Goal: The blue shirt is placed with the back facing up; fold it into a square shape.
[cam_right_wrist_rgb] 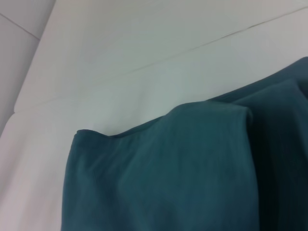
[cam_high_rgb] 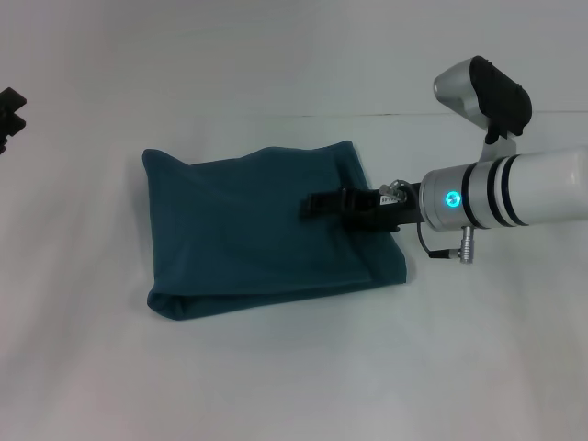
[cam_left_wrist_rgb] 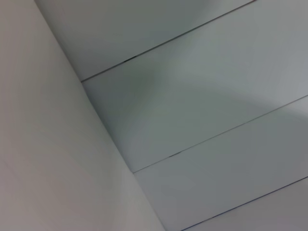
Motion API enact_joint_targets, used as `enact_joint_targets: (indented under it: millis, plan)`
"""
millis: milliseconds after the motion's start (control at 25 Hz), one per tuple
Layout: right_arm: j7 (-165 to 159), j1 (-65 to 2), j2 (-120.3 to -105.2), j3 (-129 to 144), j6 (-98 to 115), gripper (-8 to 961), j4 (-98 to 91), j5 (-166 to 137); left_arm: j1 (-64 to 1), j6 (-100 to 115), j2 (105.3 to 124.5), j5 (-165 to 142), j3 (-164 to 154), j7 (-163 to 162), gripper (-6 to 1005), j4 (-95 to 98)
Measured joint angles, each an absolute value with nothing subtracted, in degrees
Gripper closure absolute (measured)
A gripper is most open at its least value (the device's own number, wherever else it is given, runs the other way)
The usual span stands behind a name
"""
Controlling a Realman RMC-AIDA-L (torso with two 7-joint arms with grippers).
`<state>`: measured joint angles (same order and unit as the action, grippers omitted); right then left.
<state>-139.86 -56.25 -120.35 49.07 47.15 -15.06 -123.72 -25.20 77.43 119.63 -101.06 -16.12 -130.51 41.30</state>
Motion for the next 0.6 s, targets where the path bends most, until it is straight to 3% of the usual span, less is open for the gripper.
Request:
enact_joint_targets:
  millis: [600]
  plan:
    - [-139.0,-57.2,-120.50,49.8,45.1,116,-12.9,-122.9,-25.7,77.4,119.70,-101.0,-16.3,-130.5,631,41.3]
